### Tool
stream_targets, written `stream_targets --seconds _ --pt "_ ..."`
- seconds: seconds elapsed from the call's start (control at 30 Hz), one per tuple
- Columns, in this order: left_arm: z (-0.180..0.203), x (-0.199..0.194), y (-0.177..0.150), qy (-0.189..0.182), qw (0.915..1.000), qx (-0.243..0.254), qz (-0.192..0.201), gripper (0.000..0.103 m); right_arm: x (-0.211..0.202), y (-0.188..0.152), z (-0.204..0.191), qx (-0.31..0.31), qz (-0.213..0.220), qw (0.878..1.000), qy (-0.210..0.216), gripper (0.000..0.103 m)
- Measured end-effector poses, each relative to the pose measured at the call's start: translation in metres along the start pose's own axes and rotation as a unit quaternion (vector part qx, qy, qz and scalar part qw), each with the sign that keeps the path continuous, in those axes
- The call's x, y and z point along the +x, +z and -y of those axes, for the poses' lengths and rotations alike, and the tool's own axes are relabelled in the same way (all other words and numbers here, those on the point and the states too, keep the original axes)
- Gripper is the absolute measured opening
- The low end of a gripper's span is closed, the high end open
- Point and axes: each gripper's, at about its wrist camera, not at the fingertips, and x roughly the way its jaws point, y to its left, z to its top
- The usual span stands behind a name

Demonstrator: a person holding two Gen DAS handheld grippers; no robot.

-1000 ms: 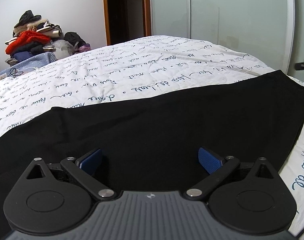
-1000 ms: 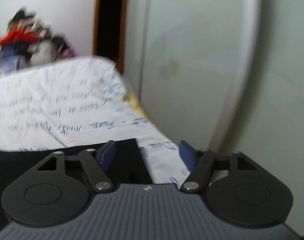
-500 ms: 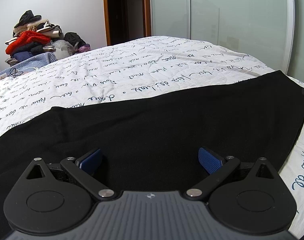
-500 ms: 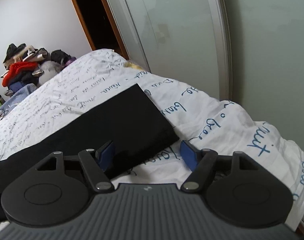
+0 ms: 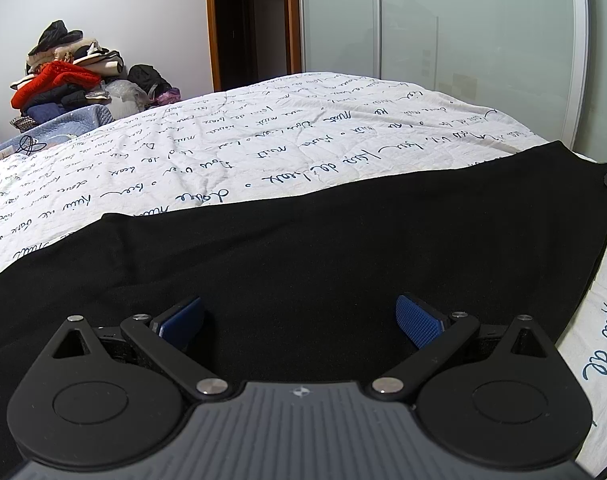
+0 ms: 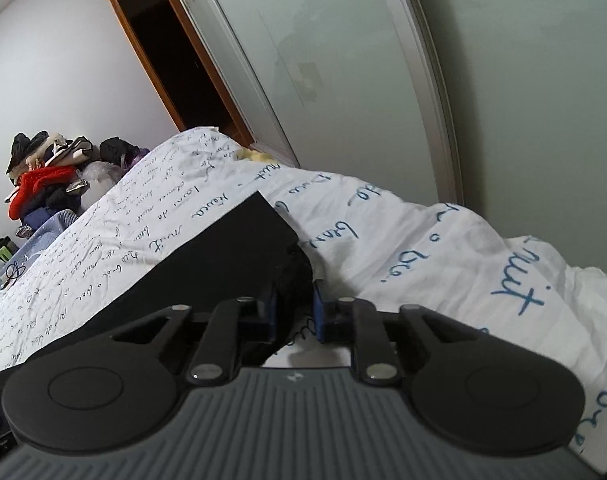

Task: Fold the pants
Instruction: 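Grasp the trouser edge with the left gripper while the right gripper grasps beside it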

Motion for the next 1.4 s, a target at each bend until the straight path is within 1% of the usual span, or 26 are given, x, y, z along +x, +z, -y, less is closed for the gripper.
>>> stream_targets --seconds 0.07,0.13,0.2,0.27,0.33,0.37,0.43,0.47,0.57,0.6,0.67,0.77,0.87,0.9,0.93,0.97,1.03,1.07,1.13,1.2,1.23,1.27,1.3,1.33,1.37,1.4 --pt "0.000 -0.002 0.003 -0.002 1.0000 -0.003 -0.006 0.103 -0.003 -0.001 -0.013 -0.032 0.016 0.999 -0.013 0.013" --pt "0.000 -0.005 0.011 -0.016 0.9998 -0.008 -0.011 0.103 -0.009 -0.004 -0.038 -0.106 0.038 0.993 -0.030 0.013" --pt "-0.002 -0.006 0.024 -0.060 0.9974 -0.036 -0.019 0.103 -0.014 -0.010 -0.064 -0.189 0.055 0.979 -0.046 0.013" --pt "-0.001 -0.003 0.041 -0.120 0.9888 -0.082 -0.033 0.103 -0.016 -0.019 -0.086 -0.262 0.068 0.961 -0.059 0.013" --pt "0.005 0.008 0.057 -0.181 0.9746 -0.120 -0.056 0.103 -0.019 -0.029 -0.103 -0.313 0.078 0.944 -0.063 0.013" --pt "0.010 0.014 0.064 -0.203 0.9672 -0.137 -0.067 0.103 -0.021 -0.034 -0.109 -0.329 0.083 0.939 -0.060 0.013" --pt "0.023 0.027 0.077 -0.247 0.9505 -0.169 -0.083 0.103 -0.027 -0.042 -0.118 -0.347 0.093 0.933 -0.035 0.013" --pt "0.030 0.034 0.082 -0.272 0.9403 -0.185 -0.088 0.103 -0.029 -0.047 -0.122 -0.351 0.094 0.931 -0.021 0.013" --pt "0.048 0.054 0.090 -0.341 0.9052 -0.233 -0.100 0.103 -0.034 -0.060 -0.136 -0.368 0.091 0.925 0.006 0.013" --pt "0.054 0.062 0.090 -0.354 0.8954 -0.248 -0.106 0.103 -0.037 -0.066 -0.141 -0.376 0.090 0.922 0.015 0.013" --pt "0.065 0.078 0.087 -0.361 0.8798 -0.283 -0.124 0.103 -0.042 -0.077 -0.152 -0.389 0.085 0.917 0.036 0.013" --pt "0.073 0.099 0.080 -0.370 0.8538 -0.333 -0.151 0.103 -0.049 -0.092 -0.168 -0.415 0.078 0.904 0.066 0.013" --pt "0.071 0.105 0.078 -0.378 0.8403 -0.362 -0.140 0.102 -0.053 -0.103 -0.178 -0.442 0.076 0.890 0.082 0.013" --pt "0.071 0.104 0.078 -0.384 0.8377 -0.364 -0.135 0.102 -0.054 -0.106 -0.179 -0.445 0.074 0.888 0.087 0.013" --pt "0.072 0.103 0.078 -0.385 0.8382 -0.363 -0.133 0.102 -0.053 -0.107 -0.180 -0.449 0.069 0.887 0.089 0.013" --pt "0.073 0.102 0.078 -0.382 0.8409 -0.360 -0.131 0.102 -0.051 -0.109 -0.181 -0.455 0.065 0.884 0.085 0.013" --pt "0.073 0.099 0.079 -0.374 0.8501 -0.347 -0.130 0.101 -0.048 -0.112 -0.182 -0.464 0.064 0.881 0.074 0.014" --pt "0.075 0.098 0.079 -0.367 0.8561 -0.339 -0.130 0.097 -0.047 -0.113 -0.181 -0.464 0.060 0.881 0.072 0.014" --pt "0.078 0.097 0.082 -0.355 0.8671 -0.325 -0.129 0.094 -0.047 -0.116 -0.180 -0.464 0.056 0.881 0.071 0.016" --pt "0.082 0.098 0.084 -0.349 0.8728 -0.315 -0.132 0.083 -0.047 -0.119 -0.179 -0.468 0.055 0.879 0.068 0.019" --pt "0.081 0.099 0.084 -0.345 0.8747 -0.311 -0.138 0.067 -0.046 -0.120 -0.180 -0.469 0.055 0.879 0.065 0.020" --pt "0.082 0.100 0.083 -0.342 0.8759 -0.308 -0.145 0.047 -0.045 -0.120 -0.180 -0.470 0.054 0.879 0.062 0.025" --pt "0.083 0.102 0.083 -0.339 0.8770 -0.305 -0.153 0.039 -0.044 -0.120 -0.180 -0.470 0.054 0.879 0.056 0.037" --pt "0.084 0.104 0.082 -0.336 0.8775 -0.302 -0.160 0.030 -0.043 -0.122 -0.180 -0.470 0.055 0.879 0.048 0.042" --pt "0.085 0.105 0.081 -0.335 0.8778 -0.300 -0.164 0.029 -0.042 -0.123 -0.179 -0.472 0.058 0.879 0.041 0.043" --pt "0.086 0.105 0.080 -0.333 0.8800 -0.297 -0.163 0.029 -0.042 -0.122 -0.178 -0.475 0.059 0.877 0.041 0.039"
